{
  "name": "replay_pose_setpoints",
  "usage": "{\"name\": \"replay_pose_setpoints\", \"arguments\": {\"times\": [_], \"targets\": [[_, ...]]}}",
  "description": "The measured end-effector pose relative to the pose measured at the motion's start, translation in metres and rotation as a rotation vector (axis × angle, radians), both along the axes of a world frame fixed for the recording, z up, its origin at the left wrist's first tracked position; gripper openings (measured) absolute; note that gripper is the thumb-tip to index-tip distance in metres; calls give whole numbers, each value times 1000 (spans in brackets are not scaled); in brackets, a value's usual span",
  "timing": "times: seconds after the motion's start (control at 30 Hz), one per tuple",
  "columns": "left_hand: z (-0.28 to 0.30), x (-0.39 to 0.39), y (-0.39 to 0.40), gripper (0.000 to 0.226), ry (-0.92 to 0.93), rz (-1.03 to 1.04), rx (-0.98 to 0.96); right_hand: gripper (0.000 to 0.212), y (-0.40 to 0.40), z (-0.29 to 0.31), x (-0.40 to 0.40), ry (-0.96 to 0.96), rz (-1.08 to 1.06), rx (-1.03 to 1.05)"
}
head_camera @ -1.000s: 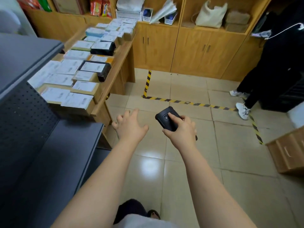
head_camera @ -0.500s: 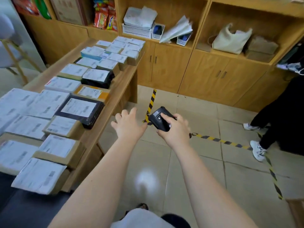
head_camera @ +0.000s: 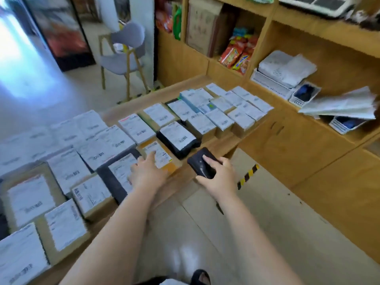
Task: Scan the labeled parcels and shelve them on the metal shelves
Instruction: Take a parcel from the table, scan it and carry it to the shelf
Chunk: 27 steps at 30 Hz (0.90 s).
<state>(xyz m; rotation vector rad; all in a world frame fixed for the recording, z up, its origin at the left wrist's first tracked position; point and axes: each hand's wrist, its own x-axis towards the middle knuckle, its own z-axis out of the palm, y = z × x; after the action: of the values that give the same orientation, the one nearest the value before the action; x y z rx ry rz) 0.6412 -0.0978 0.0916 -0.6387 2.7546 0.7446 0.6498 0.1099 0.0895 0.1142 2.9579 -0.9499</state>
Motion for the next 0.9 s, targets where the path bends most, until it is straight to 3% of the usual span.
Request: {"name": "replay_pose_setpoints", "arguments": {"times": [0.2,0.4,0.73,0.9], "targets": [[19,-55,-70,71,24,378,-40,64,-49,2,-125,7,180,14],[-7,-98,-139,77,-54,549,-27,63,-157,-8,-208,38,478,46],[-73,-219,-243,65,-172,518,23,62,-291,-38,-316,-11,598,65],[-110,-279,-285,64,-362,423,-58,62,-323,-66,-360,-36,617,25]]}}
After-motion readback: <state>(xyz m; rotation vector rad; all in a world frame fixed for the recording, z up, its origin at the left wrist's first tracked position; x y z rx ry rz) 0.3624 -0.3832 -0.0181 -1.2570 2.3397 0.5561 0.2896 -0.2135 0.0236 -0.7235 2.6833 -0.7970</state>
